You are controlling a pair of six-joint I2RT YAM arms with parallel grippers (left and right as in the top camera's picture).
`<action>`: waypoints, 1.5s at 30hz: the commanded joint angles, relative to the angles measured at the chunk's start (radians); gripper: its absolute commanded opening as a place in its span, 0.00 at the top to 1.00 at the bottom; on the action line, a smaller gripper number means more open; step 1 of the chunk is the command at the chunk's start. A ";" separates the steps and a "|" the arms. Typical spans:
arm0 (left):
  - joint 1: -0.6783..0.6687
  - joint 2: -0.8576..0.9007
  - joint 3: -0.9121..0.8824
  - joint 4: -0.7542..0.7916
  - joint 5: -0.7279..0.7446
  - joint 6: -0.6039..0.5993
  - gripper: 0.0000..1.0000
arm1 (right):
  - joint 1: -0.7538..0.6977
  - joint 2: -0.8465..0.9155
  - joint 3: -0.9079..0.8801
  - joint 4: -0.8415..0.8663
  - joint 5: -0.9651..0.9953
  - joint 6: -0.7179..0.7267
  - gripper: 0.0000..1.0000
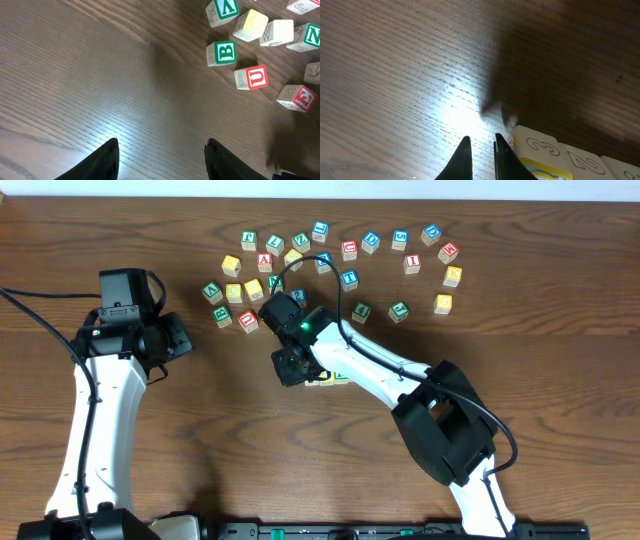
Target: Spell out CORL
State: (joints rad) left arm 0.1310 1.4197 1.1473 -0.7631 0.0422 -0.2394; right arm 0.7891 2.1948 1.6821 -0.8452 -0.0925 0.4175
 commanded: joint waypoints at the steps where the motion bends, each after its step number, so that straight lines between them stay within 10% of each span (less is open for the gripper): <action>1: 0.003 0.010 0.002 -0.006 -0.013 -0.009 0.46 | -0.010 0.010 0.018 -0.004 0.011 0.016 0.89; 29: 0.003 -0.016 0.014 0.005 -0.014 0.000 0.45 | -0.222 -0.476 0.073 -0.193 0.042 -0.053 0.68; 35: 0.003 -0.023 0.013 -0.016 -0.013 0.002 0.25 | -0.306 -0.558 0.073 -0.317 0.064 -0.064 0.66; 37: 0.003 -0.023 0.013 -0.031 -0.013 0.003 0.00 | -0.340 -0.583 0.073 -0.369 0.083 -0.066 0.65; 45: 0.003 -0.023 0.013 -0.044 -0.013 0.003 0.00 | -0.428 -0.665 0.073 -0.420 0.121 -0.083 0.36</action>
State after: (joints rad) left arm 0.1310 1.4147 1.1473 -0.8047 0.0422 -0.2382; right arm 0.3843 1.5780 1.7409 -1.2633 0.0010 0.3496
